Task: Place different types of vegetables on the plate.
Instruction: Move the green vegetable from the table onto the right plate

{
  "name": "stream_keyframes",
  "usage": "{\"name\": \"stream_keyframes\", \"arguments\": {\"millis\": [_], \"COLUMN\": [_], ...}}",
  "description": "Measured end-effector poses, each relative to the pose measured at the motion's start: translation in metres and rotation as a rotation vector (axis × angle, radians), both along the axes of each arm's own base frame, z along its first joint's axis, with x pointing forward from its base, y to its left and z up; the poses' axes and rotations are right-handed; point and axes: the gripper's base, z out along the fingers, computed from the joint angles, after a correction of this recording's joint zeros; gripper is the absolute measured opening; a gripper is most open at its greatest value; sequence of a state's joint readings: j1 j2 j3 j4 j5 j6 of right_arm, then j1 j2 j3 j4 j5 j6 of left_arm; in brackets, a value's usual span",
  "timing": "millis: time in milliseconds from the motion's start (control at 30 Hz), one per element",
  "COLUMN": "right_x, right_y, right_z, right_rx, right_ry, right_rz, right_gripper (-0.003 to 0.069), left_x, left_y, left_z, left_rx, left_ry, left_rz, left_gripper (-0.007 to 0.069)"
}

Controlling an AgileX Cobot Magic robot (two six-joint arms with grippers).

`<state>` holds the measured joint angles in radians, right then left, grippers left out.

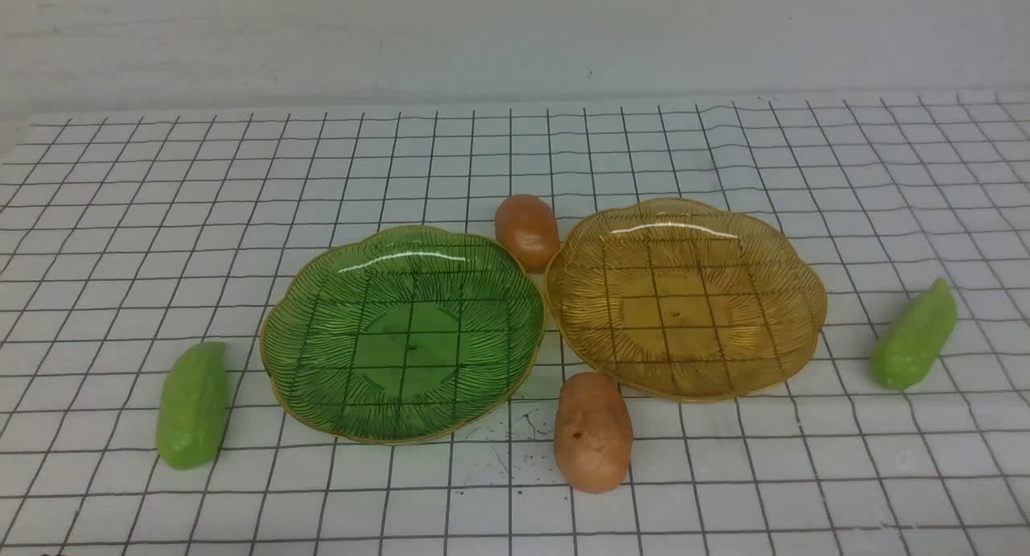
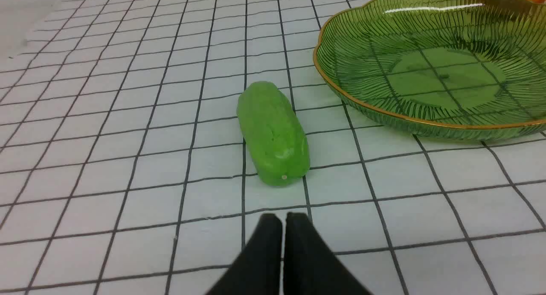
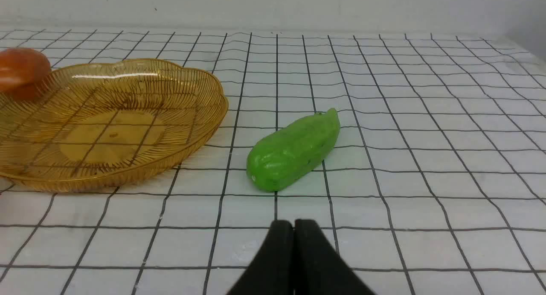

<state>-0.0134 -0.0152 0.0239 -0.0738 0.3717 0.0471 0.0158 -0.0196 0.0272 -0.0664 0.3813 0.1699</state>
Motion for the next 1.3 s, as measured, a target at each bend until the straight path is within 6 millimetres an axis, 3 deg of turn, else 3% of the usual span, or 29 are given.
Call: {"name": "stream_keyframes", "arguments": {"millis": [800, 933, 1133, 1300], "right_x": [0.0, 0.0, 0.0, 0.0], "right_y": [0.0, 0.0, 0.0, 0.0], "right_z": [0.0, 0.0, 0.0, 0.0], "right_rx": [0.0, 0.016, 0.019, 0.019], "right_ry": [0.0, -0.001, -0.001, -0.001], "right_rz": [0.0, -0.003, -0.004, -0.004], "right_gripper": [-0.0015, -0.0015, -0.0015, -0.0015], "left_x": [0.0, 0.001, 0.003, 0.004], "left_y": [0.0, -0.003, -0.008, -0.007], "left_z": [0.0, 0.004, 0.018, 0.024], "left_rx": [-0.003, -0.158, -0.664, -0.831], "left_ry": [-0.001, -0.047, -0.159, -0.216], "left_rz": [0.0, 0.008, 0.049, 0.07], "left_gripper": [-0.0008, -0.0008, -0.0008, -0.0008]}}
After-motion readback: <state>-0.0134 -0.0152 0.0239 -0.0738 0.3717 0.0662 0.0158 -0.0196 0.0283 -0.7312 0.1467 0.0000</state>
